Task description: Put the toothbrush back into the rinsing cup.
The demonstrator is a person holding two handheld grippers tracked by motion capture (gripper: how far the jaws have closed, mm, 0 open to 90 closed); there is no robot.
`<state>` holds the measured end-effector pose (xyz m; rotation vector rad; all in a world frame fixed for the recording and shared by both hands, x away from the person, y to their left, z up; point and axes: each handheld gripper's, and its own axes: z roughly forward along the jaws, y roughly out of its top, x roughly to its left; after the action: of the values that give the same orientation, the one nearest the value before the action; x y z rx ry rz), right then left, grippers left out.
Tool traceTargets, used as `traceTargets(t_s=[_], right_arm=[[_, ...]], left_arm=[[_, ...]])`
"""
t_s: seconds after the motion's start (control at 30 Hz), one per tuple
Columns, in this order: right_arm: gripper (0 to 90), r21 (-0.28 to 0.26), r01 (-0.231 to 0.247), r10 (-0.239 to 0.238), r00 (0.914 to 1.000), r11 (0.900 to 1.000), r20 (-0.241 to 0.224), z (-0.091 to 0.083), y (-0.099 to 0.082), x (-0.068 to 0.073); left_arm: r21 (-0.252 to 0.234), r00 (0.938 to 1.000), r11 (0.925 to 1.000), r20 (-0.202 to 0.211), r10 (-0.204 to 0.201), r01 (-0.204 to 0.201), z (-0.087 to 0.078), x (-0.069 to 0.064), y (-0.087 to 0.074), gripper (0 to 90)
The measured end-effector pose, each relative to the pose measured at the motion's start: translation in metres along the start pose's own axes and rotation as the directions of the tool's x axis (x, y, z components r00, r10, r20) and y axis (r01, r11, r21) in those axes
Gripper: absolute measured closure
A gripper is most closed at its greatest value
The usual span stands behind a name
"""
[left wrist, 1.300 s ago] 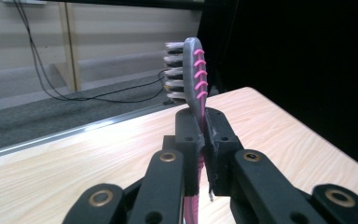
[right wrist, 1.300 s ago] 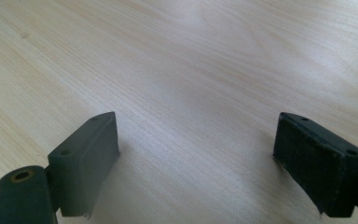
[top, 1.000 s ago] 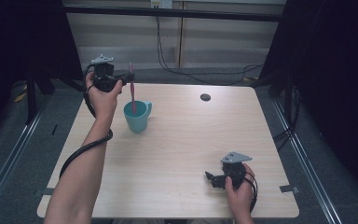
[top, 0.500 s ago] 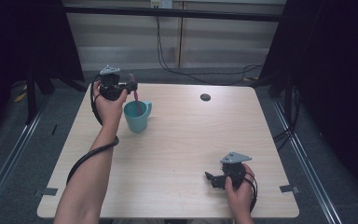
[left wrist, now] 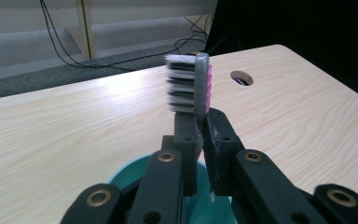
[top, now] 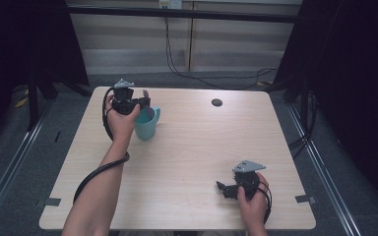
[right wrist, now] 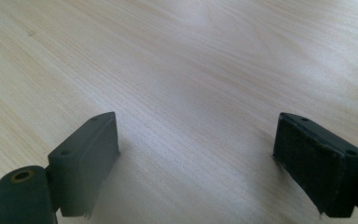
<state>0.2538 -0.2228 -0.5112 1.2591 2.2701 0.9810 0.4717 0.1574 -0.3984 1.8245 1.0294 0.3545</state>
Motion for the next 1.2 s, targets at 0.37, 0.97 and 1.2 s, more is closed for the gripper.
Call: traceTargets(t_s=[0.37, 0.97, 1.2], right_arm=[[13.6, 0.001, 0.002, -0.002, 1.0, 1.0, -0.001, 0.0, 0.0, 0.001], [13.5, 0.001, 0.002, -0.002, 1.0, 1.0, -0.004, 0.0, 0.0, 0.001], [13.5, 0.001, 0.002, -0.002, 1.0, 1.0, -0.003, 0.0, 0.0, 0.001]], left_arm=[[-0.006, 0.9985, 0.9997, 0.05, 0.023, -0.023, -0.002, -0.015, -0.006, 79.6], [0.043, 0.999, 0.9989, 0.042, 0.013, -0.015, -0.021, -0.016, -0.022, 77.9], [0.043, 0.9993, 0.9991, 0.036, 0.005, -0.006, -0.03, -0.012, -0.026, 76.1]])
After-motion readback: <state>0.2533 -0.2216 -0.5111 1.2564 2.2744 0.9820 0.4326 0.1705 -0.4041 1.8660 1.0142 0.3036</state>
